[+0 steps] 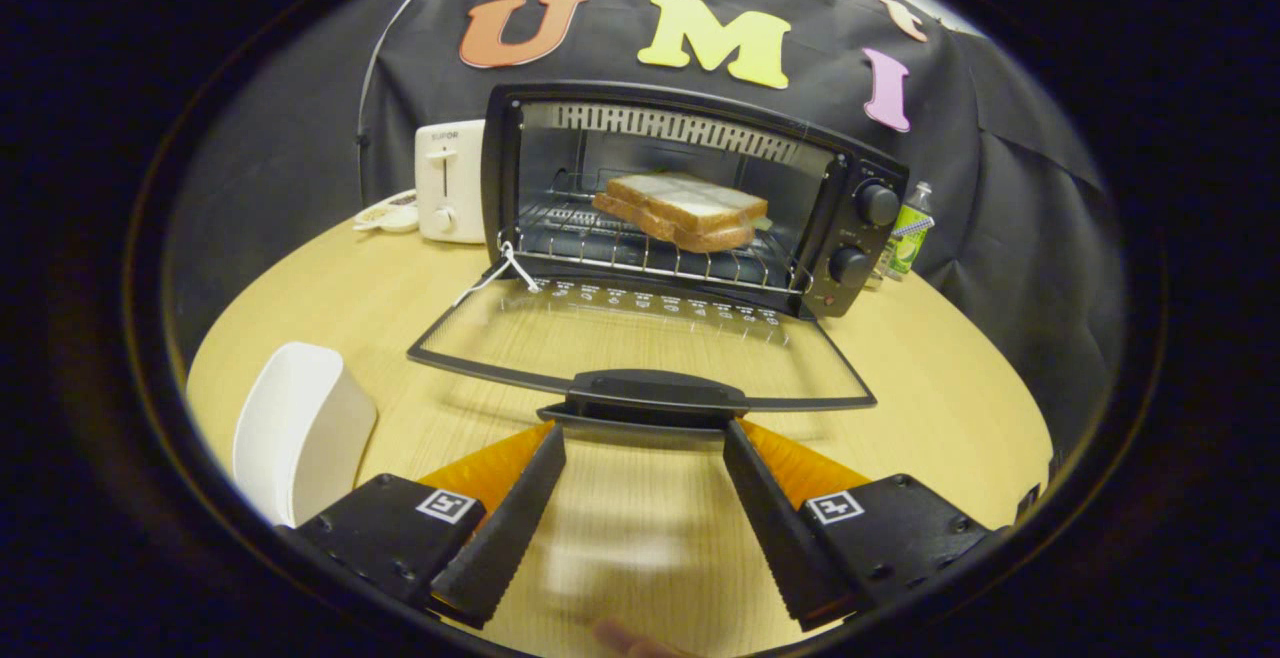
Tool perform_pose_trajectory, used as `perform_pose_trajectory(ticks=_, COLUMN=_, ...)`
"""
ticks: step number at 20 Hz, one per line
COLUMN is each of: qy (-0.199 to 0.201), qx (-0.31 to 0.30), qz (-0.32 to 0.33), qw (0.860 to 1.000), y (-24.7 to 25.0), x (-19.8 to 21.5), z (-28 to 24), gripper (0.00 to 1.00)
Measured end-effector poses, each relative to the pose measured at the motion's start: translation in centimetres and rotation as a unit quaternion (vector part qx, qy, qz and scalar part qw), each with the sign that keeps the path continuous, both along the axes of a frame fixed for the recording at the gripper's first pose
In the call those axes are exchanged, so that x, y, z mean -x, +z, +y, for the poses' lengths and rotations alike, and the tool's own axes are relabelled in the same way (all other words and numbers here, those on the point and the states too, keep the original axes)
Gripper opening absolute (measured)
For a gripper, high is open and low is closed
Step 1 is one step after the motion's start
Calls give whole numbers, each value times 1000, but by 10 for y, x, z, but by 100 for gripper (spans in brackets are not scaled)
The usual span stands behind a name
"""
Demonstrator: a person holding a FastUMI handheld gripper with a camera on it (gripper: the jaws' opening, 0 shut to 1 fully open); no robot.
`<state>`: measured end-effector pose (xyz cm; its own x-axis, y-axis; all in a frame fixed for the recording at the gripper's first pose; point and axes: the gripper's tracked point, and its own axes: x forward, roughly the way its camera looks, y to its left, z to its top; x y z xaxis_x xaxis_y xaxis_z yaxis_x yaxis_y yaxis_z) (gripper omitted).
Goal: Open the toaster oven, put the food inside, and close the toaster oven door.
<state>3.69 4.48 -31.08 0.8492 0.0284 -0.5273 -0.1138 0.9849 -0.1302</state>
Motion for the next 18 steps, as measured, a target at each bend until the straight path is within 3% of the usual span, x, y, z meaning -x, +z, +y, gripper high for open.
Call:
perform_pose_trajectory(ticks=5, qy=-3, qx=-12, qz=-21, qw=1000, y=8, x=3, z=2, gripper=100)
perform_pose_trajectory(ticks=12, qy=9, qx=-44, qz=-117, qw=992, y=64, x=7, z=7, gripper=100)
perform_pose_trajectory(ticks=18, qy=32, qx=-45, qz=-181, qw=982, y=120, x=-29, z=11, gripper=100)
